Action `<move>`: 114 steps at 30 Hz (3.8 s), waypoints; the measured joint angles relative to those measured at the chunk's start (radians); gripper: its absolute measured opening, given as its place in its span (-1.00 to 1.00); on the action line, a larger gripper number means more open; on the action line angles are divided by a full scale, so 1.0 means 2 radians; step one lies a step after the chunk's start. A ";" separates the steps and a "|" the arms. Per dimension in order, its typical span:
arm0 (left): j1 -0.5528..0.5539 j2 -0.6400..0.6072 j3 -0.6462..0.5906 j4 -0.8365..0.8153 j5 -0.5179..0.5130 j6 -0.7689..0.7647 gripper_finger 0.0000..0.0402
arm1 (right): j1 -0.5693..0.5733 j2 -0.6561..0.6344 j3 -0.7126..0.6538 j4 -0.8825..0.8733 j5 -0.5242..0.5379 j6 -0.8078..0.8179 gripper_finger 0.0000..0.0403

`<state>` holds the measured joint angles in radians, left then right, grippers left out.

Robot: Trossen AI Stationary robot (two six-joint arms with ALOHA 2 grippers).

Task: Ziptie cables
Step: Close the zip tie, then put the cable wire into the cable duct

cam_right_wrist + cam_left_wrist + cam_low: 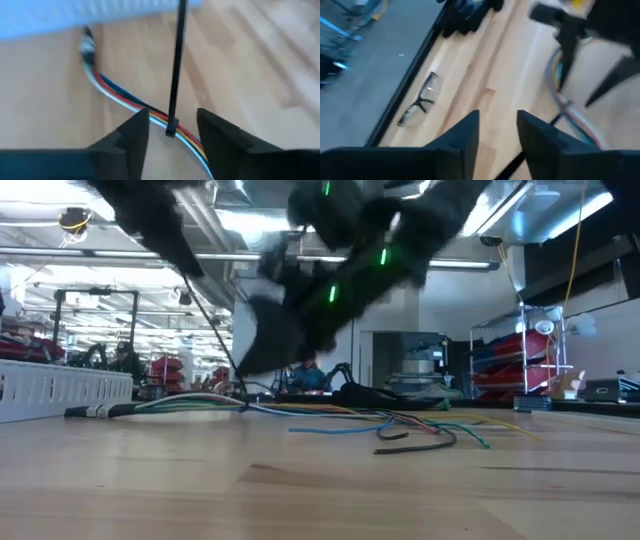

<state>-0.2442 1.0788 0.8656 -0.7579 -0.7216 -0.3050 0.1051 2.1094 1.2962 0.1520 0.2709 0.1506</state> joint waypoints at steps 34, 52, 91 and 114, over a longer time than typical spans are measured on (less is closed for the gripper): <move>-0.091 -0.014 -0.205 0.240 0.125 -0.188 -0.14 | -0.066 -0.011 -0.048 -0.046 -0.141 -0.184 0.05; -0.099 -0.005 -0.131 -0.037 0.155 -0.550 -0.14 | -0.069 -0.047 -0.049 -0.137 -0.117 -0.149 0.05; -0.090 0.096 -0.177 0.135 0.169 -0.454 -0.61 | -0.090 0.054 -0.040 0.078 -0.252 -0.251 -0.91; -0.069 0.191 -0.177 0.493 0.190 -0.101 -0.95 | -0.042 -0.304 -0.043 -0.340 -0.149 -0.284 -0.99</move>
<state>-0.3815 1.4600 0.5106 0.2287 -0.3407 -0.5077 0.0209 1.5011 1.2106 -0.5283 -0.0276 -0.4181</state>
